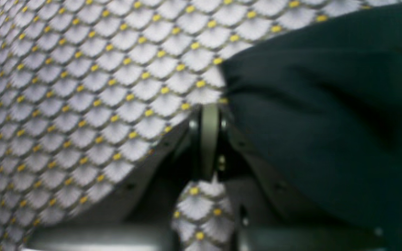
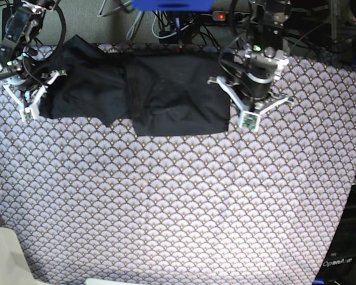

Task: Fold the T-shirt properly
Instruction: 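Release the shirt and lift the left gripper away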

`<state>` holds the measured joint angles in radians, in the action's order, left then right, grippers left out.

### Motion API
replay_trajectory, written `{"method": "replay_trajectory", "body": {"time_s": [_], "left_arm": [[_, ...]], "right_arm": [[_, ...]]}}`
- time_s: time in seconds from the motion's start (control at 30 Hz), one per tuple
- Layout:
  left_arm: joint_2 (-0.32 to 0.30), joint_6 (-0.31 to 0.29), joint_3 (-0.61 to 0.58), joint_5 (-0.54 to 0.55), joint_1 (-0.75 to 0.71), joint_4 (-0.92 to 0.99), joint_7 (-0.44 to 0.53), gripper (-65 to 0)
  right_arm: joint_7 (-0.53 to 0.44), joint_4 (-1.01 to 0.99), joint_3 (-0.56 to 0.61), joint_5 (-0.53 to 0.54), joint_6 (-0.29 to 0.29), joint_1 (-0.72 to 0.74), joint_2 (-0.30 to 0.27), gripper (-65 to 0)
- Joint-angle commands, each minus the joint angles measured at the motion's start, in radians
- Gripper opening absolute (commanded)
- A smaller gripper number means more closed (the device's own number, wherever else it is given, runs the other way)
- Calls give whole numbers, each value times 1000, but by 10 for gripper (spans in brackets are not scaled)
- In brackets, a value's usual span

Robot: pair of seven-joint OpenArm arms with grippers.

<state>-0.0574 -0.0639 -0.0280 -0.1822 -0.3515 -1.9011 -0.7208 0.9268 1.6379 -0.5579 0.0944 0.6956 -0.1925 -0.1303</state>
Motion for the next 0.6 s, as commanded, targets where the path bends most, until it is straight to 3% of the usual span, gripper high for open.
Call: {"method": "replay_trajectory", "body": {"time_s": [0.0, 0.3, 0.57], "left_arm": [[1, 0, 7, -1, -1, -21, 19, -650], [1, 0, 21, -1, -1, -44, 19, -650], [-2, 0, 47, -3, -4, -62, 19, -650]], "right_arm": [[-5, 9, -3, -6, 3, 4, -12, -650], [-2, 112, 0, -6, 3, -3, -13, -650], [57, 293, 112, -8, 3, -34, -12, -650]]}}
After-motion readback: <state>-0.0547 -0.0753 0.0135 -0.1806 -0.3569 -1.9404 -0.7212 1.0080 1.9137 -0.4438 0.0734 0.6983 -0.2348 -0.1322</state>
